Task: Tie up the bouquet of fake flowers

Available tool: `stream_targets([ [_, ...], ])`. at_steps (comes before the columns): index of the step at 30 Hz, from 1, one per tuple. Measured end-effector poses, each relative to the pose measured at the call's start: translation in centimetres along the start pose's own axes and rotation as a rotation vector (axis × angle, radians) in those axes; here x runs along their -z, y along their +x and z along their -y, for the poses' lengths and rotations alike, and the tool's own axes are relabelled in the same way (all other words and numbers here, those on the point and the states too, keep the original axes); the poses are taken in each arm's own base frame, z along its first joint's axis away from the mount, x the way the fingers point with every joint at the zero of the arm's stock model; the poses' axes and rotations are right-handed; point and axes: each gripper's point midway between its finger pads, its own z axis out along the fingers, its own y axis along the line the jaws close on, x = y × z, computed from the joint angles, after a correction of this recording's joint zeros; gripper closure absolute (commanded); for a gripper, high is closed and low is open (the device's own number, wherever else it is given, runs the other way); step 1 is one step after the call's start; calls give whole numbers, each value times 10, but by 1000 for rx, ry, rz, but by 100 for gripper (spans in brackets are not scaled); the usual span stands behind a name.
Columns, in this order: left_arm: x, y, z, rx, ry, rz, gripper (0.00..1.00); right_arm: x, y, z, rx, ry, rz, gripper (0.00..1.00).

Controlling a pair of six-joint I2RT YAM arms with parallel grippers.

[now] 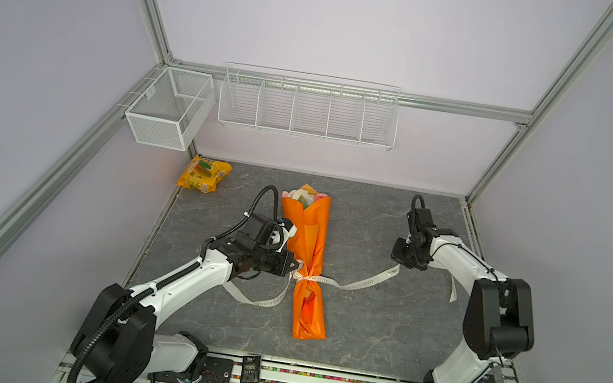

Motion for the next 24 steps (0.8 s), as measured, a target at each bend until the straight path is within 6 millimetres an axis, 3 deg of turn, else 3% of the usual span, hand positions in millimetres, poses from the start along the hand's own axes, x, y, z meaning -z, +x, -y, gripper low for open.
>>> stream_targets([
  [3,1,-3,3,-18,4,24,100,47,-19,-72,133,-138,120,90],
  [6,5,-4,6,-34,16,54,100,92,-22,-146,257,-294,211,89],
  [10,8,-5,8,-55,35,114,100,142,5,-253,443,-500,241,88],
  [13,11,-4,9,-68,58,180,100,153,29,-325,544,-618,230,86],
  [16,17,-2,10,-77,74,244,100,137,62,-364,624,-674,144,82],
  [18,21,3,7,-66,72,271,100,124,79,-379,666,-695,91,74],
  [20,23,9,5,-65,68,285,100,114,85,-381,685,-692,51,61],
  [24,30,8,10,-92,83,324,100,100,86,-362,698,-639,-7,55],
])
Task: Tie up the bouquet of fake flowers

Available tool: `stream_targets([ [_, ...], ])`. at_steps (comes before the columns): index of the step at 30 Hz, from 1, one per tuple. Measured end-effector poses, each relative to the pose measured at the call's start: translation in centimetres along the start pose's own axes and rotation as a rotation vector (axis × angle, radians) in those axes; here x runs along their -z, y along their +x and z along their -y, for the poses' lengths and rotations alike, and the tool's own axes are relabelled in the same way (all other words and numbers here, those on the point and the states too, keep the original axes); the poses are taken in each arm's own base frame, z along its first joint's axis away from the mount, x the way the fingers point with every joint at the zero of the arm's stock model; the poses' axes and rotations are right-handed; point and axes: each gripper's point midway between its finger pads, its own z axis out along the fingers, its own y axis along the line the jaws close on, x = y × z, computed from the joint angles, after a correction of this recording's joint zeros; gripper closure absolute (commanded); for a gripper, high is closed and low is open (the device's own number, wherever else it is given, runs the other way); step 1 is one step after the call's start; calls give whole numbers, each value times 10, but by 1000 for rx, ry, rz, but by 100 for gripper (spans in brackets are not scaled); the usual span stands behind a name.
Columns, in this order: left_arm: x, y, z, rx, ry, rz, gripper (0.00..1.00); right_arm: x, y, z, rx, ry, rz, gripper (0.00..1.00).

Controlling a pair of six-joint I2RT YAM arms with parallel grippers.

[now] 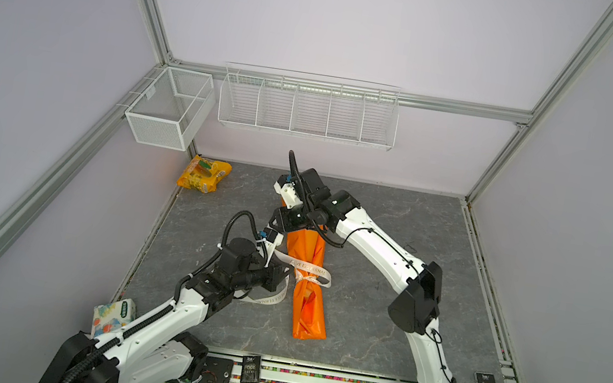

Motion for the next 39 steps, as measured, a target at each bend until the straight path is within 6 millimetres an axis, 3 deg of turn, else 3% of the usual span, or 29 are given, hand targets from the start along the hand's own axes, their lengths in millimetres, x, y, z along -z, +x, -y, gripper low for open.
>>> stream_targets([
  [4,0,-9,3,-21,10,34,100,22,19,26,-16,48,-15,42],
  [7,-2,-11,3,-32,12,28,100,61,39,47,-61,78,16,42],
  [10,-5,-16,6,-38,22,25,100,104,53,62,-75,99,135,49],
  [14,-7,-21,10,-44,33,28,100,129,85,57,-75,58,236,50],
  [19,-12,-20,9,-12,43,3,100,103,126,43,-109,-20,234,52],
  [24,-23,-27,14,60,63,-43,100,75,160,10,-87,-86,195,52],
  [30,-25,-25,15,112,68,-70,100,58,147,-16,-58,-126,273,52],
  [36,-25,-20,13,134,59,-92,100,31,144,0,-86,-49,296,61],
  [39,-25,-18,13,139,56,-98,100,27,140,5,-90,-19,319,68],
])
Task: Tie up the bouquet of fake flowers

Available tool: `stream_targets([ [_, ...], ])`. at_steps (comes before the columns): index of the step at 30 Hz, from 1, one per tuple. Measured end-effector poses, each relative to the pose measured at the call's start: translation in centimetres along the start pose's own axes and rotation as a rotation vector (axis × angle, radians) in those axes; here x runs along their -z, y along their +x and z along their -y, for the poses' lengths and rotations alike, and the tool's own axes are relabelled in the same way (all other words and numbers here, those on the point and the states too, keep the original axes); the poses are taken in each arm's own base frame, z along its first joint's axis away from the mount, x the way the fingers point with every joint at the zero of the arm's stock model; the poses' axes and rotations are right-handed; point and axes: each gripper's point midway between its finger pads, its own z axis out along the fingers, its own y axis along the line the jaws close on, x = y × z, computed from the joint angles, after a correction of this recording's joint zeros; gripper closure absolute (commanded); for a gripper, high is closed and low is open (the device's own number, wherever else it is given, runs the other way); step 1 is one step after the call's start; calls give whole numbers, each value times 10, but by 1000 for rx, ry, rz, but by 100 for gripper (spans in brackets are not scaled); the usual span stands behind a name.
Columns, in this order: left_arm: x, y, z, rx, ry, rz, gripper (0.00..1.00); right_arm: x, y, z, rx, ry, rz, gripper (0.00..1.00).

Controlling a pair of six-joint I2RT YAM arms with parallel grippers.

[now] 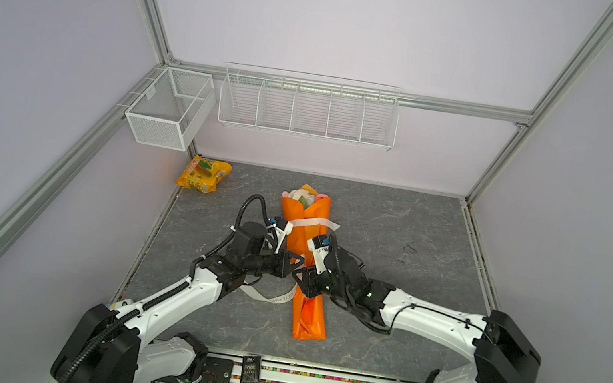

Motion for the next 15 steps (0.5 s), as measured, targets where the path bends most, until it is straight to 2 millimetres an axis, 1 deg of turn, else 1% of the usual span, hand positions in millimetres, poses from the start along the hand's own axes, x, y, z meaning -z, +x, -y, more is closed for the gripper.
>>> stream_targets([
  [1,0,0,0,1,0,0,100,0,-1,0,2,3,7,72],
  [5,0,0,0,3,-1,0,98,0,-3,-1,10,5,18,73],
  [7,0,0,0,3,0,0,97,0,-3,-1,9,6,19,80],
  [9,0,0,0,4,0,0,91,0,-4,-2,9,3,23,88],
  [10,0,0,0,5,0,0,87,0,-4,-3,8,2,27,92],
  [11,0,0,0,5,0,0,80,0,-5,-3,11,4,29,93],
  [13,1,-1,0,16,-5,-1,56,0,-4,-2,12,11,34,93],
  [14,1,-2,0,17,-9,-3,47,0,-3,-1,11,14,36,93],
  [15,2,-3,1,22,-15,-7,40,-1,-3,0,9,19,39,93],
])
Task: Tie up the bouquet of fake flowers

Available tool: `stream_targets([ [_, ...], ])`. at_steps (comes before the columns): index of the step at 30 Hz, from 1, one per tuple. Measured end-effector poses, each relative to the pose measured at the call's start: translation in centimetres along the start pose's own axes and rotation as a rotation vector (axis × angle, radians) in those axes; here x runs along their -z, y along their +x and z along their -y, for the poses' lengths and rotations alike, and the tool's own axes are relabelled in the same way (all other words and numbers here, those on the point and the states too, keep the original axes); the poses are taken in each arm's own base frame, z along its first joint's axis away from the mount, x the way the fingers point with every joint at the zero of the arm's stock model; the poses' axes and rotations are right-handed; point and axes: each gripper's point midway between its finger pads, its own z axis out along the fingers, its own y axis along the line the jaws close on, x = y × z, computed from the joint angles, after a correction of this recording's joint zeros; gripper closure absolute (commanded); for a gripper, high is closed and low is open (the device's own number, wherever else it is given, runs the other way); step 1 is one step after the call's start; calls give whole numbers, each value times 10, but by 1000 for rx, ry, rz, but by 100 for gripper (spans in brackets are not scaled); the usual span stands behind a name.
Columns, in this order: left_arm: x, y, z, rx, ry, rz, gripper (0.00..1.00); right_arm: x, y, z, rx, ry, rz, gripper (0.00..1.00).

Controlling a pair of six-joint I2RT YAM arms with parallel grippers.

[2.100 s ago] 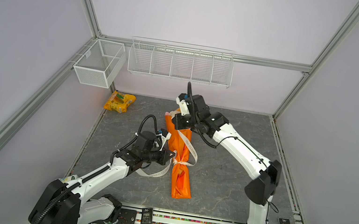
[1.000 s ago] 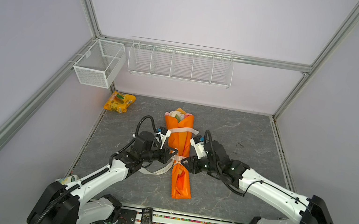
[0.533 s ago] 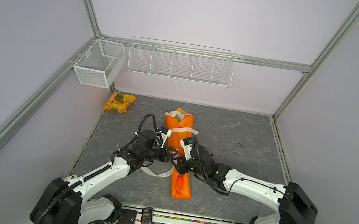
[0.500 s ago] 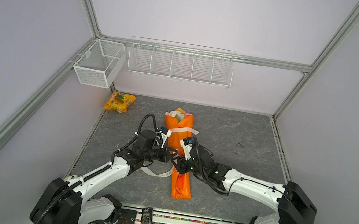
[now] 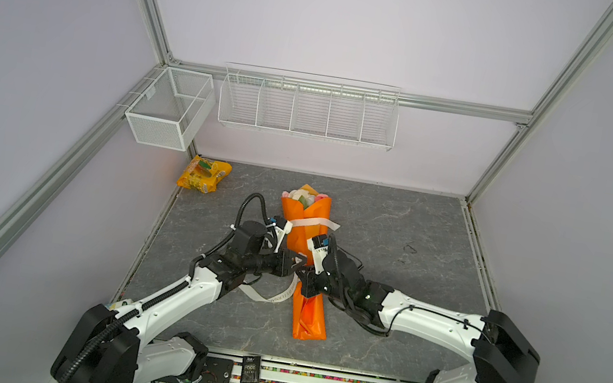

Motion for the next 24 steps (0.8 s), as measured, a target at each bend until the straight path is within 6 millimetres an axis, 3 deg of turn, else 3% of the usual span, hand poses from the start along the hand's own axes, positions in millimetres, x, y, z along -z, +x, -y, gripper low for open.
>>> stream_targets([
  [6,22,-17,-1,50,-88,26,26,-1,10,14,-23,32,13,93],
  [9,44,-31,-20,127,-161,100,28,-2,11,16,-32,39,17,93],
  [12,57,-43,-54,259,-236,155,41,-2,8,14,-38,32,30,93],
  [15,45,-32,-89,387,-294,100,46,-2,8,14,-38,30,30,93],
  [18,17,-2,-120,526,-341,-39,49,-2,8,13,-37,30,31,93],
  [21,1,18,-141,615,-386,-116,49,-2,8,13,-37,30,30,93],
  [24,-8,20,-152,660,-410,-141,48,-1,6,12,-34,28,33,93],
])
